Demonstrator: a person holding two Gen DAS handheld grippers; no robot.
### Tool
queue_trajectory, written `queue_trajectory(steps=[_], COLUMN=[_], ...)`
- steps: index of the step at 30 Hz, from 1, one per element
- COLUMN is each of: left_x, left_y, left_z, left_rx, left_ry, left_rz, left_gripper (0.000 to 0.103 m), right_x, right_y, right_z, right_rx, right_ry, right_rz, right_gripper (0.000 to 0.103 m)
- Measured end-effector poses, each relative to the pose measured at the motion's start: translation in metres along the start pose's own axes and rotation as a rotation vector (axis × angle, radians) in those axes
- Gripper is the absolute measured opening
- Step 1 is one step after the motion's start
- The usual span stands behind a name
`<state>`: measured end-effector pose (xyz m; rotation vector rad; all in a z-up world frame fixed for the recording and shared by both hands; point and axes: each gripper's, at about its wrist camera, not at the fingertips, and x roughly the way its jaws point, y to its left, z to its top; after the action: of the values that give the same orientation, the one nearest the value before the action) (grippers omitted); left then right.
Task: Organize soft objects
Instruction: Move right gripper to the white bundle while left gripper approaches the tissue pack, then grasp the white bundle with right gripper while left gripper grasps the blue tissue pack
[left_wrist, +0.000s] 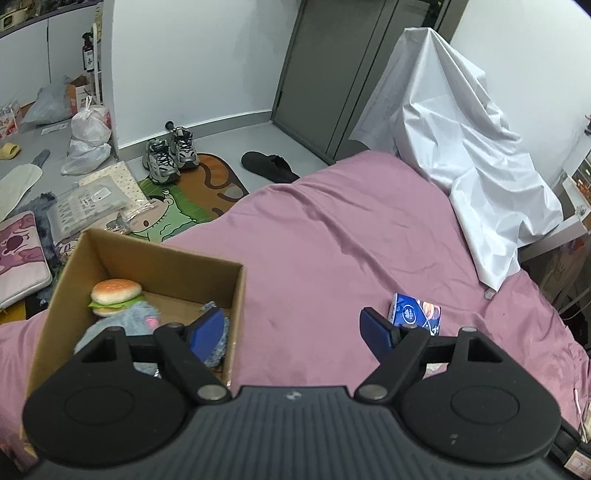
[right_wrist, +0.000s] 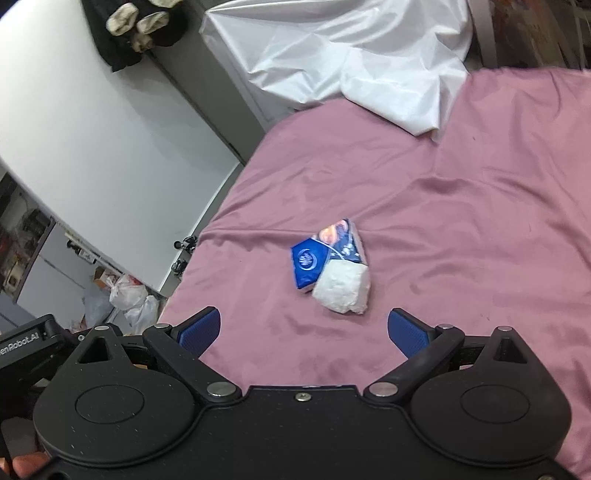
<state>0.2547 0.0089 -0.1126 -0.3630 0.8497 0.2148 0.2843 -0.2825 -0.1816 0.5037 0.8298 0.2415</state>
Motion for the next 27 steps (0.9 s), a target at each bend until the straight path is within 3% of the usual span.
queue_trajectory(steps=[17,22,25,27], left_x=[0.047,0.061,0.072,0.079], left_y=[-0.029,-0.041,-0.048,-0.053], left_z=[0.009,0.011,0.01,0.009], left_rx=[0.03,0.05,0.056,0.061], left_ry=[0.05,0.057,0.07,0.08], left_rz=[0.035,0.034,0.031,0.031], left_gripper=[0.079,0.079,0.079,0.079], right_x=[0.047,0.061,0.068,0.072], right_y=[-0.011,-0.012,-0.018,-0.021], right_z=[0.012,0.016,0.015,0.014], right_rx=[-0.031,-0.053,-0.035,-0.034], right_ry=[-0.019,-0.016,0.007,0.016], right_rz=[-0.05,-0.081,-0.076,-0.078], right_gripper=[0.091,0.081,0.069,0.048])
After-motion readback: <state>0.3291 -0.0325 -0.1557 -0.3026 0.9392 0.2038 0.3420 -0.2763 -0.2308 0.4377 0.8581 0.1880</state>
